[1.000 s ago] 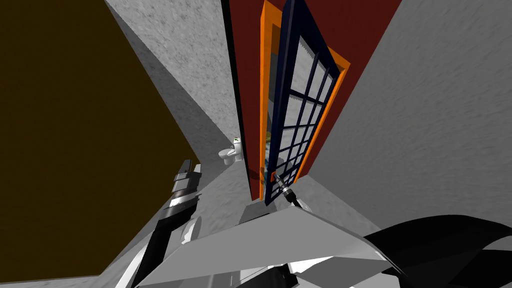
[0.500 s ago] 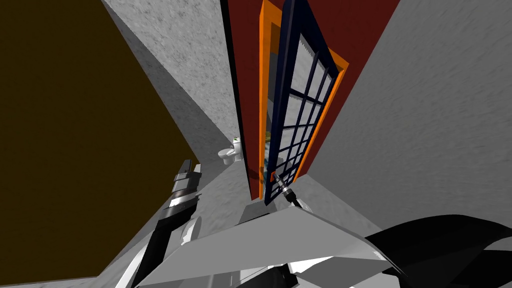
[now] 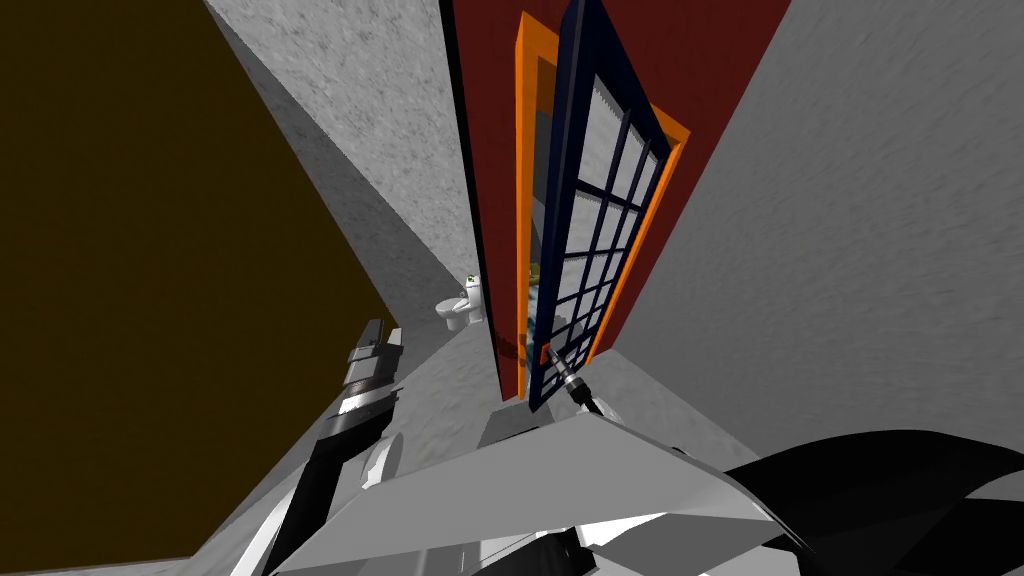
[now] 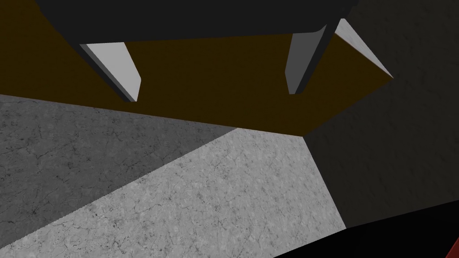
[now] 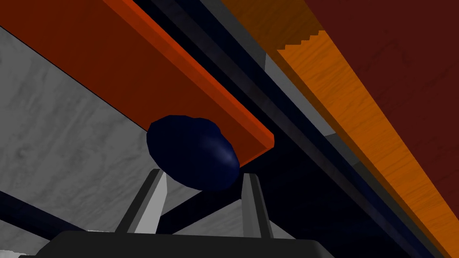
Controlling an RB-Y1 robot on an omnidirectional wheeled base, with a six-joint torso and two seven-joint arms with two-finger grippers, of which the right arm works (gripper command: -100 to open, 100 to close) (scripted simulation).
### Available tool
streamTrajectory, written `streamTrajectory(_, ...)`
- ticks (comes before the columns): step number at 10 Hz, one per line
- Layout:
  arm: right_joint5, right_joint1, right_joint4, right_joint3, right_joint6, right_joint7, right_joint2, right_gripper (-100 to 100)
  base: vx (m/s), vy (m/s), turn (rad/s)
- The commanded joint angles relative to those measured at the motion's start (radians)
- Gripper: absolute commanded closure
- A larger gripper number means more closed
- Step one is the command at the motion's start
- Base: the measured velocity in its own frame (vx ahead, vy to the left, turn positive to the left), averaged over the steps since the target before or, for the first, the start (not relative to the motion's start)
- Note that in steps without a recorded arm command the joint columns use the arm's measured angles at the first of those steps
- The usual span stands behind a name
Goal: Pull the door open
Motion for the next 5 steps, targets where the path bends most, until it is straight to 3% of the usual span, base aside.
streamTrajectory(1,0.018,0.029,-0.029,0.032,0.019,-0.015,0.030,100,0.003,-0.002,-0.028)
streamTrajectory(4,0.018,0.029,-0.029,0.032,0.019,-0.015,0.030,100,-0.004,0.008,-0.001)
streamTrajectory(5,-0.012,0.004,-0.027,0.006,0.026,-0.040,0.003,100,-0.023,-0.045,0.053)
